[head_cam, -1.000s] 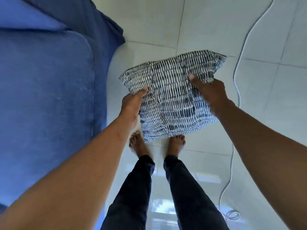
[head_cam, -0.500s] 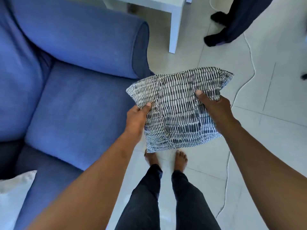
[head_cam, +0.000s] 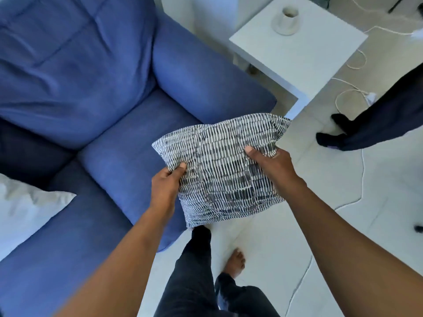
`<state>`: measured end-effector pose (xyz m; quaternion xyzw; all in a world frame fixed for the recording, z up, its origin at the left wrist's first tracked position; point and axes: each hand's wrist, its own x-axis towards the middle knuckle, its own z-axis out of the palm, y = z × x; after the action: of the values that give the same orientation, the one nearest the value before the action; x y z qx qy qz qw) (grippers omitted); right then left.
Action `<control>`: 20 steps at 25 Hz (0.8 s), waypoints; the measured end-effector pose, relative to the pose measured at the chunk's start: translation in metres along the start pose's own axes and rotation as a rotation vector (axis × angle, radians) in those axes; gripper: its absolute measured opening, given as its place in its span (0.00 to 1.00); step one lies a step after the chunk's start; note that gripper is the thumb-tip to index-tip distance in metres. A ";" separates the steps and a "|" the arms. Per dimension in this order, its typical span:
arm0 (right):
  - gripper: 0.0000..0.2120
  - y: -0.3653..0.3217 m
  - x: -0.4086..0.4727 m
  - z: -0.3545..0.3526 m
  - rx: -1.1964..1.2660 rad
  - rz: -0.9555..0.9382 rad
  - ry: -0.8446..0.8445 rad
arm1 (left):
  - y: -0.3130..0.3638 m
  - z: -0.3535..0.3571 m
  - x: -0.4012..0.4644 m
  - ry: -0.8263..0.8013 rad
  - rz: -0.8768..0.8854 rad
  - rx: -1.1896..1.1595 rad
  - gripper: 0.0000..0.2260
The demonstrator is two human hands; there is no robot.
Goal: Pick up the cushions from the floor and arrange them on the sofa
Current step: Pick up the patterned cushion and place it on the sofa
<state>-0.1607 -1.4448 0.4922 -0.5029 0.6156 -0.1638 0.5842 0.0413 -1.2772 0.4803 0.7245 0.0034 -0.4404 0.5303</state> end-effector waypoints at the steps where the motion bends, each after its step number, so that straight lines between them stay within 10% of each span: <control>1: 0.22 -0.015 0.007 0.019 -0.012 -0.001 -0.020 | 0.009 -0.013 0.010 0.025 -0.006 -0.009 0.06; 20: 0.12 -0.186 0.159 0.323 -0.136 -0.108 -0.483 | 0.121 -0.193 0.189 0.440 0.037 -0.204 0.13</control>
<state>0.2342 -1.5314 0.4653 -0.5978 0.4400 -0.0279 0.6695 0.3366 -1.2688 0.4607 0.7455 0.1499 -0.2594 0.5954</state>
